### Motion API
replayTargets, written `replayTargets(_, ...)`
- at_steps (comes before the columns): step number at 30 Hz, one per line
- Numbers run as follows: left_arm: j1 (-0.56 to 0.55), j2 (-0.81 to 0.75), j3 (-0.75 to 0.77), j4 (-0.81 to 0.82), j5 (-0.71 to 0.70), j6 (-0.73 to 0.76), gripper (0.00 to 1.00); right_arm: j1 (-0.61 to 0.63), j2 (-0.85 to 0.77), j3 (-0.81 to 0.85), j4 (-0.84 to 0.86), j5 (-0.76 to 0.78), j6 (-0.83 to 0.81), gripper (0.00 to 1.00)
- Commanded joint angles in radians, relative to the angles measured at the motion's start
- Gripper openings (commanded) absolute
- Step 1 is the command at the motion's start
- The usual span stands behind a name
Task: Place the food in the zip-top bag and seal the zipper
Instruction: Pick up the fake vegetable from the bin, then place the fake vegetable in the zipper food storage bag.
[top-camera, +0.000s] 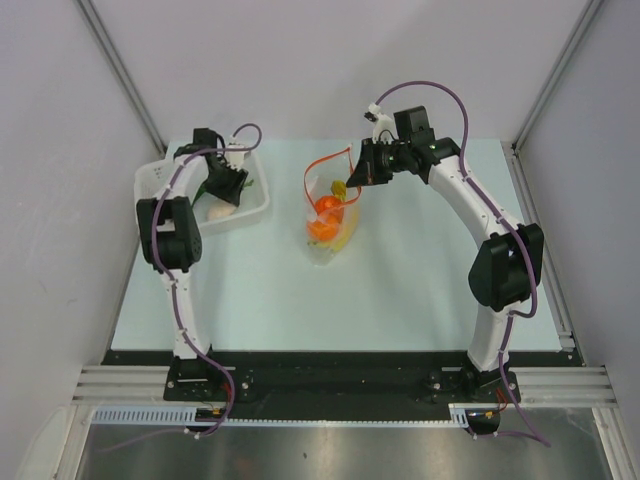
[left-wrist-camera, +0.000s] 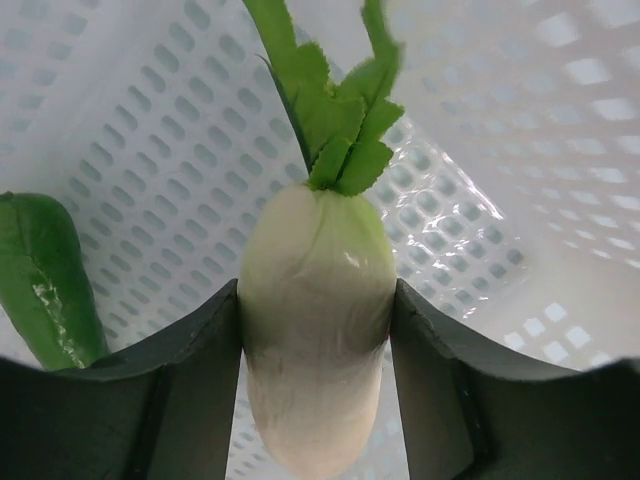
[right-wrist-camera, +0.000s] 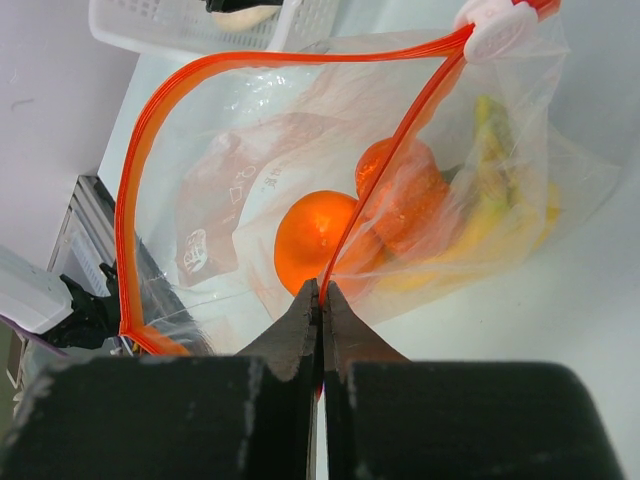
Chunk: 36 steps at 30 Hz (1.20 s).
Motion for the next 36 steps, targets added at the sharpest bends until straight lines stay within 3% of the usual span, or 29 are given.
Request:
replayTargets(1,-0.006,-0.159,0.024,0.066,0.110,-0.043,0.42,0.003,-0.043,0.021,0.003,0.000,-0.009,0.00)
replayTargets(4,-0.008,-0.313,0.014,0.158,0.274,-0.150,0.40,0.003,-0.042,0.024,0.004,-0.006,-0.009,0.00)
replayTargets(5,-0.008,-0.346,0.011,0.190,0.369,-0.240,0.40,0.005,-0.042,0.024,0.007,-0.009,-0.004,0.00)
replayTargets(8,-0.026,-0.458,-0.008,0.359,0.442,-0.470,0.40,0.005,-0.040,0.025,0.012,-0.020,0.003,0.00)
replayTargets(11,-0.118,-0.527,-0.008,0.453,0.414,-0.631,0.40,0.008,-0.038,0.030,0.017,-0.010,0.026,0.00)
replayTargets(14,-0.234,-0.575,-0.031,0.481,0.257,-0.733,0.36,0.013,-0.045,0.024,0.026,-0.010,0.037,0.00)
replayTargets(17,-0.329,-0.631,-0.110,0.586,0.232,-0.793,0.40,0.016,-0.048,0.021,0.024,-0.012,0.036,0.00)
replayTargets(19,-0.376,-0.664,-0.225,0.698,0.200,-0.810,0.40,0.017,-0.051,0.019,0.024,-0.012,0.036,0.00)
replayTargets(24,-0.514,-0.685,-0.369,0.766,0.128,-0.785,0.40,0.019,-0.060,0.012,0.026,-0.017,0.039,0.00)
replayTargets(32,-0.577,-0.641,-0.467,0.679,-0.023,-0.712,0.41,0.016,-0.071,0.010,0.030,-0.018,0.034,0.00)
replayTargets(33,-0.575,-0.632,-0.426,0.599,-0.026,-0.705,0.43,0.014,-0.072,0.007,0.031,-0.017,0.034,0.00)
replayTargets(36,-0.575,-0.584,-0.302,0.406,-0.011,-0.656,0.69,0.009,-0.069,0.001,0.031,-0.021,0.036,0.00)
